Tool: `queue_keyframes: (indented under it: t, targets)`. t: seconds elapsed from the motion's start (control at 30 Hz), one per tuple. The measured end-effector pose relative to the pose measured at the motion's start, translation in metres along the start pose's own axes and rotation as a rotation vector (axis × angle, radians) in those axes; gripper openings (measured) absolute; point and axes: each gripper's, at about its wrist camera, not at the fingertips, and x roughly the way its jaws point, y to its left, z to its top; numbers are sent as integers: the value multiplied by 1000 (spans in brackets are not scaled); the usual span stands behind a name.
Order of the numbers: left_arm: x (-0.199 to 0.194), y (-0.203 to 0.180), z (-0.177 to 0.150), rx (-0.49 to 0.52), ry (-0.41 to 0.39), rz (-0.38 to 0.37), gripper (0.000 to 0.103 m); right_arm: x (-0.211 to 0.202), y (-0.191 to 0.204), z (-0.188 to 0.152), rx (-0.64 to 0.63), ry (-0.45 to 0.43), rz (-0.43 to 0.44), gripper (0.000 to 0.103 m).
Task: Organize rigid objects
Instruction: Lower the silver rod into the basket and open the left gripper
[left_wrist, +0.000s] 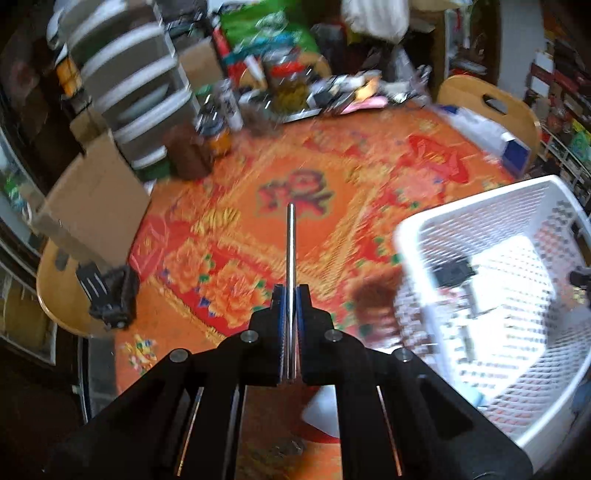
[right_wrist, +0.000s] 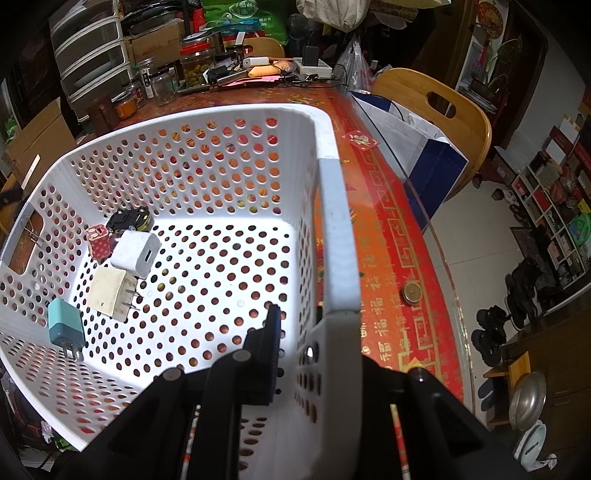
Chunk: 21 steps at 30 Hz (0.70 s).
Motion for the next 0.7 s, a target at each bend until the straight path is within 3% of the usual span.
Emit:
queue_keyframes:
  t: [0.2,0.47,0.7]
  targets:
    - [-54,-73,20,139,-73,-54,5,0,0,0,0,0,1,15]
    - [-10,-175,9,385,98,-30,5,1,1,2,4,12,3,15]
    - [35,-194,-6,447,229,-26,5,1,1,-1,2,6,8,15]
